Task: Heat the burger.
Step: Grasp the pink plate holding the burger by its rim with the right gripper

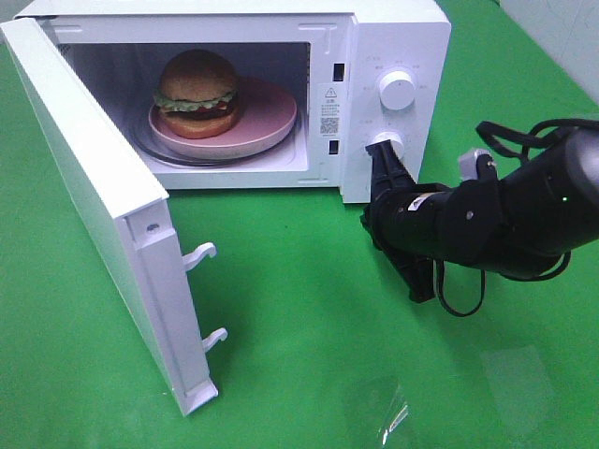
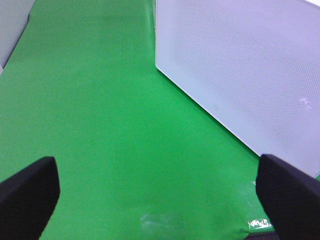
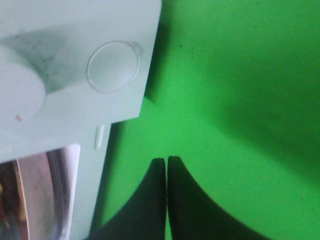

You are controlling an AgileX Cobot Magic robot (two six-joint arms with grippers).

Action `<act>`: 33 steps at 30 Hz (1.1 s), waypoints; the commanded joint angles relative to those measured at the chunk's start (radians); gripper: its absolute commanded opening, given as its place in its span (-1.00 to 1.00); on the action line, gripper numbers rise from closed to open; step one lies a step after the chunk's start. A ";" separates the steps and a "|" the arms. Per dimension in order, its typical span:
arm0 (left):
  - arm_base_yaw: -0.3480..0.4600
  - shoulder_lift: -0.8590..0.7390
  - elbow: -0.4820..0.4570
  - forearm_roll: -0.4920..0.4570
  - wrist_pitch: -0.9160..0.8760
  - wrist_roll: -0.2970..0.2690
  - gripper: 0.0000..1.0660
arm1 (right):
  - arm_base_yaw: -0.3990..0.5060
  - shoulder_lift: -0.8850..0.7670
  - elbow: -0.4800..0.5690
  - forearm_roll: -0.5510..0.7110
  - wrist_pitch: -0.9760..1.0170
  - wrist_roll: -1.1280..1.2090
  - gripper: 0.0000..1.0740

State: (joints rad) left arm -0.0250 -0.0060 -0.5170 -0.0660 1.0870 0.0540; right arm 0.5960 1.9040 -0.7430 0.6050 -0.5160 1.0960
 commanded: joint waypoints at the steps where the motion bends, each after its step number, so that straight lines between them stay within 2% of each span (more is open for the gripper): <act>1: 0.000 -0.015 -0.001 -0.009 -0.016 0.000 0.89 | -0.002 -0.074 0.000 -0.012 0.110 -0.279 -0.99; 7: 0.000 -0.015 -0.001 -0.009 -0.016 0.000 0.89 | -0.002 -0.129 0.000 -0.032 0.181 -0.434 -0.96; 9: 0.000 -0.015 -0.001 -0.009 -0.016 0.000 0.89 | -0.002 -0.146 -0.001 -0.072 0.211 -0.463 -0.95; 11: 0.000 -0.015 -0.001 -0.009 -0.016 0.000 0.89 | -0.006 -0.190 -0.007 -0.173 0.319 -0.502 -0.94; 14: 0.000 -0.015 -0.001 -0.009 -0.016 0.000 0.89 | -0.016 -0.199 -0.014 -0.200 0.353 -0.512 -0.94; 17: 0.000 -0.015 -0.001 -0.009 -0.016 0.000 0.89 | -0.036 -0.231 -0.069 -0.328 0.534 -0.542 -0.94; 18: 0.000 -0.015 -0.001 -0.009 -0.016 0.000 0.89 | -0.036 -0.231 -0.069 -0.328 0.534 -0.542 -0.94; 19: 0.000 -0.015 -0.001 -0.009 -0.016 0.000 0.89 | -0.037 -0.243 -0.110 -0.398 0.634 -0.563 -0.94; 20: 0.000 -0.015 -0.001 -0.009 -0.016 0.000 0.89 | -0.037 -0.243 -0.110 -0.398 0.634 -0.563 -0.94; 22: 0.000 -0.015 -0.001 -0.009 -0.016 0.000 0.89 | -0.037 -0.259 -0.188 -0.517 0.815 -0.638 -0.94; 27: 0.000 -0.015 -0.001 -0.009 -0.016 0.000 0.89 | -0.037 -0.263 -0.244 -0.576 0.924 -0.725 -0.92; 28: 0.000 -0.015 -0.001 -0.009 -0.016 0.000 0.89 | -0.037 -0.263 -0.284 -0.592 1.006 -0.818 -0.91; 29: 0.000 -0.015 -0.001 -0.009 -0.016 0.000 0.89 | -0.037 -0.263 -0.284 -0.592 1.006 -0.818 -0.91; 30: 0.000 -0.015 -0.001 -0.009 -0.016 0.000 0.89 | -0.037 -0.263 -0.314 -0.589 1.080 -0.937 -0.91; 33: 0.000 -0.015 -0.001 -0.009 -0.016 0.000 0.89 | -0.037 -0.263 -0.343 -0.587 1.138 -1.055 -0.90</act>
State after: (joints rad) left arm -0.0250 -0.0060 -0.5170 -0.0660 1.0870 0.0540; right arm 0.5630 1.6500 -1.0740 0.0230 0.5900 0.1000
